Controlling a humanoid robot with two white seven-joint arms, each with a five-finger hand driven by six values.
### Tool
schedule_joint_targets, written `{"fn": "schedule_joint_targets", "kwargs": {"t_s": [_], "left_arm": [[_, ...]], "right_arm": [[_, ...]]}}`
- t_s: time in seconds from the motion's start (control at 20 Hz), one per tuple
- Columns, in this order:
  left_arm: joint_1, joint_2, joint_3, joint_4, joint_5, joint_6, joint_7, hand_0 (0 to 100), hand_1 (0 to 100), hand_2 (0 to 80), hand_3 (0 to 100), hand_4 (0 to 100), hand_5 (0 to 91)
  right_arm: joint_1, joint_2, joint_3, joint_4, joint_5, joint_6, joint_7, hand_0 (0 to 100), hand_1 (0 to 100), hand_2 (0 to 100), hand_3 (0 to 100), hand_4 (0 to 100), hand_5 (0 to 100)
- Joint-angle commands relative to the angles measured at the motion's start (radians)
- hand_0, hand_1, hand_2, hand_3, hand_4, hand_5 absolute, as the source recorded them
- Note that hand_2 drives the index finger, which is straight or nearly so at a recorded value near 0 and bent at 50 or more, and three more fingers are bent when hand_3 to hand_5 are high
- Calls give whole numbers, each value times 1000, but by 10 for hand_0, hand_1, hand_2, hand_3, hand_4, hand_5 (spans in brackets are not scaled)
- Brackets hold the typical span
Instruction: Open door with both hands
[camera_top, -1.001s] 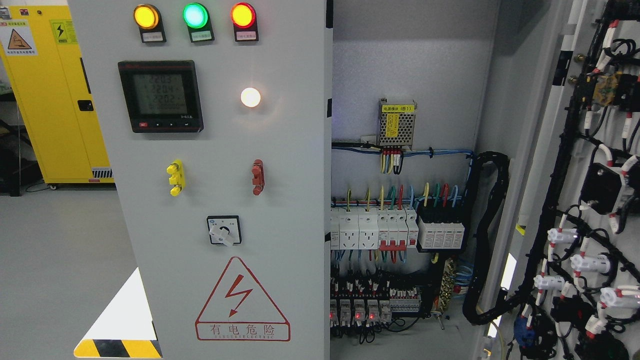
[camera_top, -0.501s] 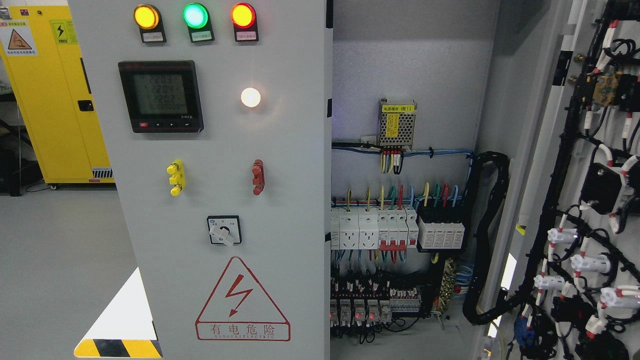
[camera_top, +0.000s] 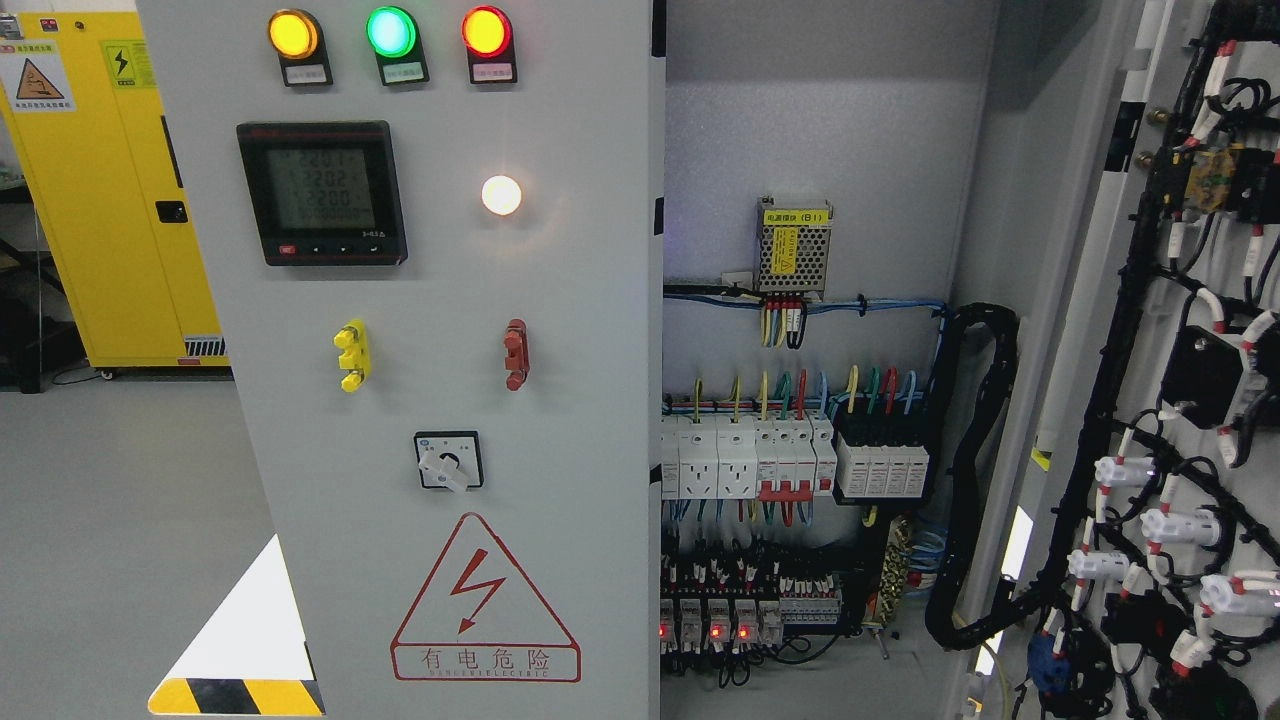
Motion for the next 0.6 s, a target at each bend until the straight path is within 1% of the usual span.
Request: {"fn": "schedule_joint_targets", "kwargs": {"t_s": [0.0, 0.25, 0.35, 0.4, 0.5, 0.55], "left_arm": [[-5, -19, 4, 123, -9, -1, 28, 120, 556, 0, 0, 0, 0], [-5, -19, 9, 119, -6, -2, 21, 120, 556, 0, 0, 0, 0], [-5, -21, 22, 112, 6, -2, 12, 120, 556, 0, 0, 0, 0], [-5, -24, 39, 112, 6, -2, 4, 120, 556, 0, 0, 0, 0], [-5, -32, 51, 112, 5, -2, 2, 120, 556, 0, 0, 0, 0], [-5, -32, 48, 112, -1, -4, 2, 120, 556, 0, 0, 0, 0]], "right_arm": [[7, 5, 0, 3, 0, 0, -1, 0, 500, 40, 0, 0, 0], [15, 5, 2, -60, 9, -2, -1, 0, 500, 40, 0, 0, 0], [16, 5, 3, -116, 9, -2, -1, 0, 500, 40, 0, 0, 0], [27, 5, 2, -165, 8, -2, -1, 0, 500, 40, 0, 0, 0], [75, 5, 0, -306, 5, -3, -1, 0, 500, 40, 0, 0, 0], [111, 5, -1, -418, 5, -5, -1, 0, 500, 40, 0, 0, 0]]}}
